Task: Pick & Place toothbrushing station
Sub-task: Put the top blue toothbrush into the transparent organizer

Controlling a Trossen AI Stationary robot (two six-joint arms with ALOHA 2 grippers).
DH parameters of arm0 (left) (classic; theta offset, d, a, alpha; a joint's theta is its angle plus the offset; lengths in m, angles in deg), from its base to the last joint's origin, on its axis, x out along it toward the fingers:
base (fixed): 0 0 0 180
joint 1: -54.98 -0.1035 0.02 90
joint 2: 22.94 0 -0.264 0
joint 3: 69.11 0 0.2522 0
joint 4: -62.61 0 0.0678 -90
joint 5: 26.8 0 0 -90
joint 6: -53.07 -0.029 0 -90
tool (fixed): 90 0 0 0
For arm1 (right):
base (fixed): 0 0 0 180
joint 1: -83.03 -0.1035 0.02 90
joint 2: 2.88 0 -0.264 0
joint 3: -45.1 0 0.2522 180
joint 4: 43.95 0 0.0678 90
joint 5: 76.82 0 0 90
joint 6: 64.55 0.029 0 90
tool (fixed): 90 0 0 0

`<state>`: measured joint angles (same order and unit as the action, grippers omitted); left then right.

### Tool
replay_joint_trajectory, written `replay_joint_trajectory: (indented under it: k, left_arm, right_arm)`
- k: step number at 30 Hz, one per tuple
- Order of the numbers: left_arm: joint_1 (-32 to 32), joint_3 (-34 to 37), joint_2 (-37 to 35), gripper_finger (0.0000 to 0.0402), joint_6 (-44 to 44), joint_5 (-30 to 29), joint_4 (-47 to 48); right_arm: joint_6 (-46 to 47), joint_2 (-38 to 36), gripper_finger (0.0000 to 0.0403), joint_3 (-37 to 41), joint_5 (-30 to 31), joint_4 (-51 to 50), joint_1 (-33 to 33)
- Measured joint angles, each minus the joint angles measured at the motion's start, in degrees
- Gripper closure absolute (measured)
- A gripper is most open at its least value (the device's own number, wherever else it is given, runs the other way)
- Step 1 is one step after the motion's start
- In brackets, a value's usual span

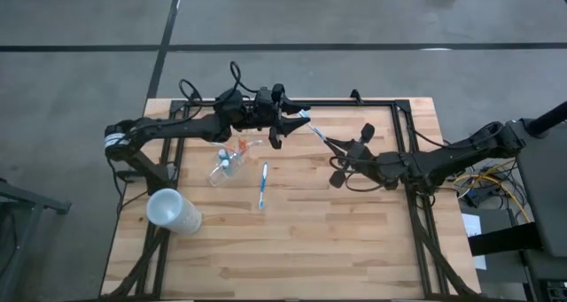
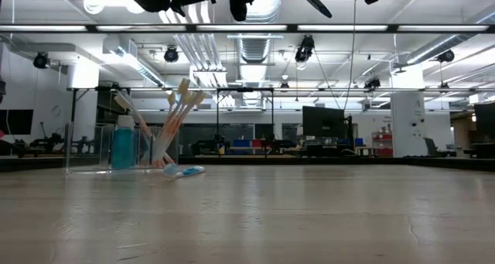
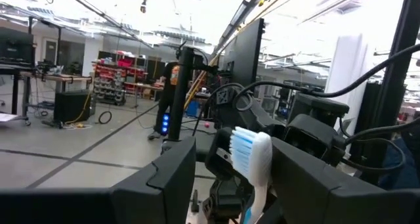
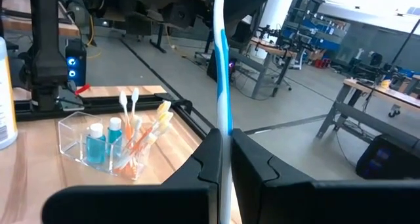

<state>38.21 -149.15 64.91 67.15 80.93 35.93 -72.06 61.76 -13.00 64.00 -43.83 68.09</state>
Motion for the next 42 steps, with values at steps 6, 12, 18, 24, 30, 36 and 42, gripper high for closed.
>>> replay_joint_trajectory:
  k: [6,12,18,24,30,36,42]
  left_arm:
    - [0.0,0.0,0.0,0.0244,0.4,0.0,0.0]
    - [0.0,0.0,0.0,0.0321,0.4,0.2,0.1]
    - [0.1,0.0,0.0,0.0375,-0.3,1.7,0.0]
    - [-0.1,0.0,0.0,0.0353,-0.8,0.9,0.3]
    - [0.0,0.0,0.0,0.035,-0.7,1.3,0.3]
    - [0.0,0.0,0.0,0.0372,-0.9,1.3,0.1]
    - [0.0,0.0,0.0,0.036,-1.0,0.9,0.1]
  right_arm:
    - [-0.1,0.0,0.039,0.0,0.0,0.0,0.0]
    - [-0.2,0.0,0.039,0.0,0.0,0.0,0.0]
    - [-0.2,0.0,0.0391,0.1,0.0,-0.2,0.0]
    - [-0.1,0.0,0.0393,0.1,-0.7,0.0,-0.1]
    - [0.0,-0.2,0.0391,0.1,-2.0,0.0,-0.1]
    - [0.0,-0.2,0.039,0.1,-2.0,0.0,0.0]
    - [0.0,-1.6,0.039,0.1,-2.0,0.7,-0.1]
